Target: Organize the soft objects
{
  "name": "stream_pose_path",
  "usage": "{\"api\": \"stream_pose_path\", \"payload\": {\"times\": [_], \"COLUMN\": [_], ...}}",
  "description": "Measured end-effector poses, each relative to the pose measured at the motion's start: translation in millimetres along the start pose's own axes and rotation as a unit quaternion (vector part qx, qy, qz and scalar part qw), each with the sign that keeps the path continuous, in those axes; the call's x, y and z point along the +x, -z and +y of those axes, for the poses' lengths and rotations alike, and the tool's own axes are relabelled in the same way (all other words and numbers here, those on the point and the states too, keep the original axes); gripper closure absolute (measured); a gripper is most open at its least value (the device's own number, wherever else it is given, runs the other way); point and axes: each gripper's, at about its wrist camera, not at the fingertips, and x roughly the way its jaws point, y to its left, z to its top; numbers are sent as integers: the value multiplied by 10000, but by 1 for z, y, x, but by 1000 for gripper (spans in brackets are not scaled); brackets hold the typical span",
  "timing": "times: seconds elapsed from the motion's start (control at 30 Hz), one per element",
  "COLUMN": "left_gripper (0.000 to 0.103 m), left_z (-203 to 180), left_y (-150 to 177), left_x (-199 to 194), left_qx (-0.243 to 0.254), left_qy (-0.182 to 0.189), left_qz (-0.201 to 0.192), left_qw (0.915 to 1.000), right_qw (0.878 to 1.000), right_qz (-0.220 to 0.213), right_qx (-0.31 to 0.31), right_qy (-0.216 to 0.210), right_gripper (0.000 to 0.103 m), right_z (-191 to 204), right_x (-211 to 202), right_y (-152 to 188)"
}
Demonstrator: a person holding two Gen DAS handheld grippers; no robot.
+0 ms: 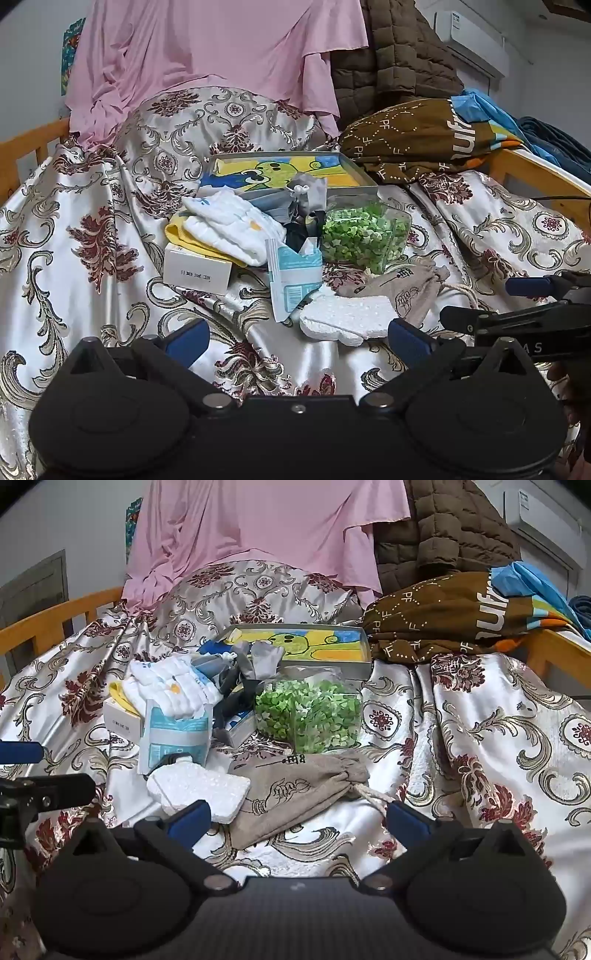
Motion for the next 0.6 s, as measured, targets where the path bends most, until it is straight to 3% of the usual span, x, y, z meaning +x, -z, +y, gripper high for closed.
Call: {"api": "stream_pose_path", "payload": {"times": [0.6], "left_gripper": [1], "left_z": [0], "left_y": [0], "left_x": [0], "left_qx": [39], "left_qy": [-18], "left_qz": [-16], "left_qw": [10000], "right_qw": [10000], "right_qz": [19], "right_qx": [-20], "right_qy": [11], "right_gripper": [0], "right_z": [1], "right_x": [1], "right_y": [0]}}
